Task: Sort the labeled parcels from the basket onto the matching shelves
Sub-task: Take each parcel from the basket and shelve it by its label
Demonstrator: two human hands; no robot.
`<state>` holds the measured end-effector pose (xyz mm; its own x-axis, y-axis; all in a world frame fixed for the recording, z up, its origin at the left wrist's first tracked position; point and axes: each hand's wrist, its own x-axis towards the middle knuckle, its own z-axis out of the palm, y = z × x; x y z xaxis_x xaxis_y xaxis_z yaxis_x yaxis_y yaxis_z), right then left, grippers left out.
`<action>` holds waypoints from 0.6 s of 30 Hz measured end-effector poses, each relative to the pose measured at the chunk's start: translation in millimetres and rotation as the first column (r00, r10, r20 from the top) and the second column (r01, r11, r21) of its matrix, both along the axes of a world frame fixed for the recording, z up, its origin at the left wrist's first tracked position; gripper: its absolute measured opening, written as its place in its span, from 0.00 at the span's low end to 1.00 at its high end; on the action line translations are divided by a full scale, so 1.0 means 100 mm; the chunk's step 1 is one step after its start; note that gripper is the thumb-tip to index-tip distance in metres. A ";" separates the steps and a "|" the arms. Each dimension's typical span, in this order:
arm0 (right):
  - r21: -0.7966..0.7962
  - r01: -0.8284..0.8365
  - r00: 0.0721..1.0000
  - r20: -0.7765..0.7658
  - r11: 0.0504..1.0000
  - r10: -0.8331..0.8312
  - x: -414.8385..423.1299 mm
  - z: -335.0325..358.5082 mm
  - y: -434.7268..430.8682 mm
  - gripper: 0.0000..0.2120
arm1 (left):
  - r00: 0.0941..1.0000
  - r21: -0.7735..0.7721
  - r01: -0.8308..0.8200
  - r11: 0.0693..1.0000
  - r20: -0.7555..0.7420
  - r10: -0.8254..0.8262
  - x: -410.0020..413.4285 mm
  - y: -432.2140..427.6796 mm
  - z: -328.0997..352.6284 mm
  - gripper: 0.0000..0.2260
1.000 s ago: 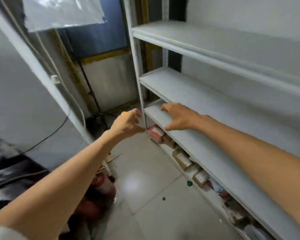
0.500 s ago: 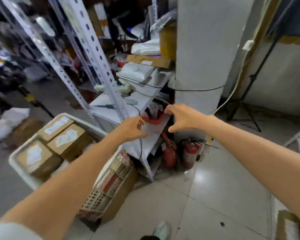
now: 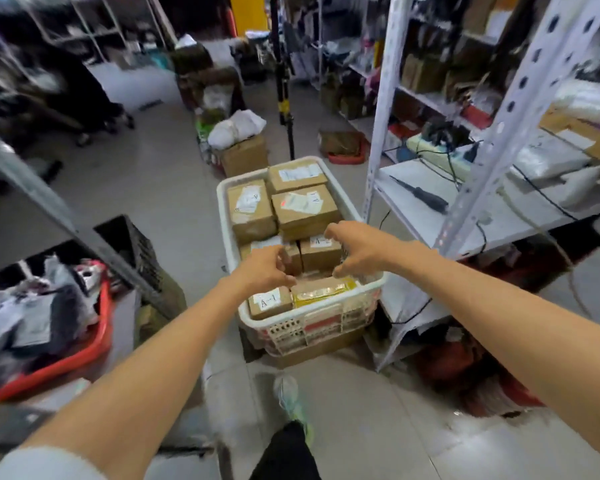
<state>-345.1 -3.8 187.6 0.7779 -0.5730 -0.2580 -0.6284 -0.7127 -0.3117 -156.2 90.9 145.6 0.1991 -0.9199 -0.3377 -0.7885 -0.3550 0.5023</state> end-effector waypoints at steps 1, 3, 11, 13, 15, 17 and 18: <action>-0.004 -0.012 1.000 -0.009 1.000 0.012 0.11 -0.03 -0.08 0.31 | 1.000 0.005 -0.014 1.000 -0.015 0.014 0.10 -0.07 -0.03 0.20; -0.003 -0.018 0.999 -0.033 1.000 0.018 0.33 -0.11 -0.26 0.30 | 0.999 0.014 -0.025 1.000 -0.025 0.025 0.31 -0.25 -0.10 0.20; 0.127 0.043 0.982 -0.188 0.991 -0.018 1.19 -0.58 -1.09 0.30 | 0.992 0.059 -0.100 0.993 -0.070 0.104 1.10 -0.96 -0.65 0.22; 0.167 0.059 0.979 -0.201 0.984 -0.025 1.45 -0.77 -1.23 0.31 | 0.988 0.108 -0.124 0.986 -0.082 0.133 1.28 -1.00 -0.85 0.22; 0.198 0.055 0.979 -0.203 0.979 -0.013 1.66 -0.99 -1.30 0.32 | 0.981 0.141 -0.161 0.977 -0.089 0.174 1.44 -0.99 -1.09 0.24; 0.239 0.054 0.979 -0.205 0.970 -0.004 1.82 -1.25 -1.31 0.32 | 0.968 0.175 -0.208 0.962 -0.100 0.228 1.53 -0.95 -1.30 0.25; 0.270 0.051 0.977 -0.214 0.961 0.008 1.87 -1.38 -1.29 0.30 | 0.964 0.198 -0.222 0.955 -0.105 0.246 1.53 -0.93 -1.40 0.26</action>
<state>-158.5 -133.1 49.3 0.6771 -0.4734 -0.5634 -0.7149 -0.6048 -0.3510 -2.9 -2.2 5.1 0.3458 -0.7729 -0.5320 -0.6059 -0.6168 0.5025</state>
